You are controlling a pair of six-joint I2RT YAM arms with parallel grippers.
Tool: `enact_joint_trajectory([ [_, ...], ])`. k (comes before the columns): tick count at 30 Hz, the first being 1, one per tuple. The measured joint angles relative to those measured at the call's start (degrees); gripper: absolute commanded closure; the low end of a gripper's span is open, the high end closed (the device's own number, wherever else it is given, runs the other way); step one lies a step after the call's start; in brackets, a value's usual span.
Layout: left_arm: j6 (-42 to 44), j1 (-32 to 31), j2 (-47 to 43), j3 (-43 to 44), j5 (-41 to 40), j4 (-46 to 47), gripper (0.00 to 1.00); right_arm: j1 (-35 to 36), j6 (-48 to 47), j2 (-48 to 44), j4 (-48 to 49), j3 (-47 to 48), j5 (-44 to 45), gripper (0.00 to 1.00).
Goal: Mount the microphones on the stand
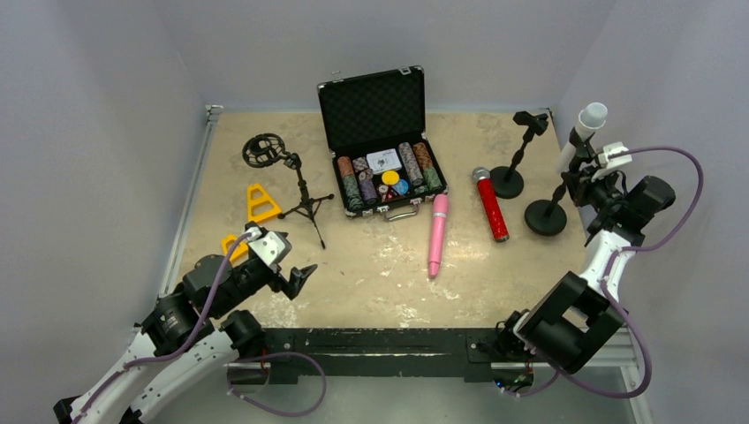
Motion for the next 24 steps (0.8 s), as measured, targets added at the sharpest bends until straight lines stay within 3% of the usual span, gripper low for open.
enact_joint_trajectory([
  [11, 0.0, 0.0, -0.3, 0.0, 0.4, 0.0, 0.01, -3.0, -6.3, 3.3, -1.2, -0.9, -5.9, 0.78],
  [16, 0.0, 0.0, -0.3, 0.0, 0.6, 0.0, 0.01, -5.0, -11.5, 3.3, -4.9, -0.8, -8.3, 0.52],
  [21, 0.0, 0.0, -0.3, 0.0, 0.6, 0.0, 0.01, -6.4, -15.9, 3.3, -9.3, -0.7, -9.7, 0.37],
  [24, 0.0, 0.0, -0.3, 0.0, 0.6, 0.0, 0.01, -7.5, -17.8, 3.3, -11.8, -0.7, -9.8, 0.20],
])
